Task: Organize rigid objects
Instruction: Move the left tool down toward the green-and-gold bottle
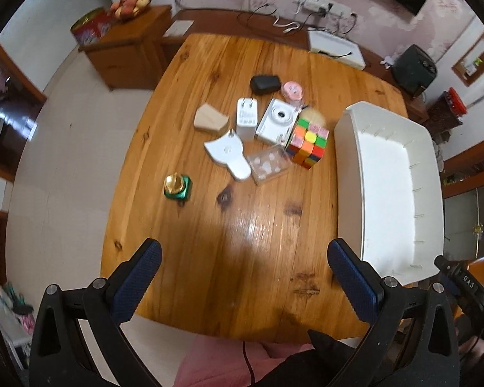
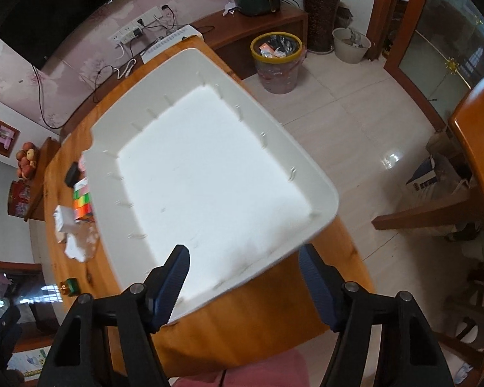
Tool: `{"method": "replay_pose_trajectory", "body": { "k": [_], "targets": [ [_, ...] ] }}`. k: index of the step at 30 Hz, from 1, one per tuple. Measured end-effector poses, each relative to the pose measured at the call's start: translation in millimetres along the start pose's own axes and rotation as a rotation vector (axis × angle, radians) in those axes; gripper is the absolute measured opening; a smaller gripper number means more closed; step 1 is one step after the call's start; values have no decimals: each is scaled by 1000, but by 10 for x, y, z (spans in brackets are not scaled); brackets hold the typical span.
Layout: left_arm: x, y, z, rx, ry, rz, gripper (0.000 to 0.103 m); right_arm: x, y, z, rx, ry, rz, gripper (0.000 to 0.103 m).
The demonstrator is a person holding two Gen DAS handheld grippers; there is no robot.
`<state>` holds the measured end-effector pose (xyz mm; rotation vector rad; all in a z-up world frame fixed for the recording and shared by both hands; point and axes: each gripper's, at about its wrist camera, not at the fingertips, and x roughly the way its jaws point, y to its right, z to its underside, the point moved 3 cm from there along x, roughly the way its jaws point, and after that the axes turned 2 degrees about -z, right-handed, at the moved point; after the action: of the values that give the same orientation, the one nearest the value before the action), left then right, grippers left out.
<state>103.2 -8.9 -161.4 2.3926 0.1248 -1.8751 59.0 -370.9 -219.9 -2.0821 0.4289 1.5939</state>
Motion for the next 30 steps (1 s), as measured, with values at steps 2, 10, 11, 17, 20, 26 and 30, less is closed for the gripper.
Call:
{"method": "replay_pose_trajectory", "body": {
  "k": [2,10,11,17,20,26,30],
  "targets": [
    [37,29,-1,-12,-16,-11,102,67,53,-85,-12,1,16,68],
    [152,130,-103,-28,-57,-17,102,263,177,-321,-93,20,90,67],
    [166,133,-122,-29,-62,-4,102,287,194,-333,-94,14,88,67],
    [214,147,-309,-68,-50,38,102,399,277,-445,-111,-8,84,59],
    [256,102,-386,-73,-48,9,102,467,336,-490,-110,-27,88,54],
    [393,-271,-503,-220,-116,-4,102,576,385,-525,-105,-70,87,41],
    [492,-561,-540,-352,-146,-6,102,599,396,-548,-120,-73,88,33]
  ]
}}
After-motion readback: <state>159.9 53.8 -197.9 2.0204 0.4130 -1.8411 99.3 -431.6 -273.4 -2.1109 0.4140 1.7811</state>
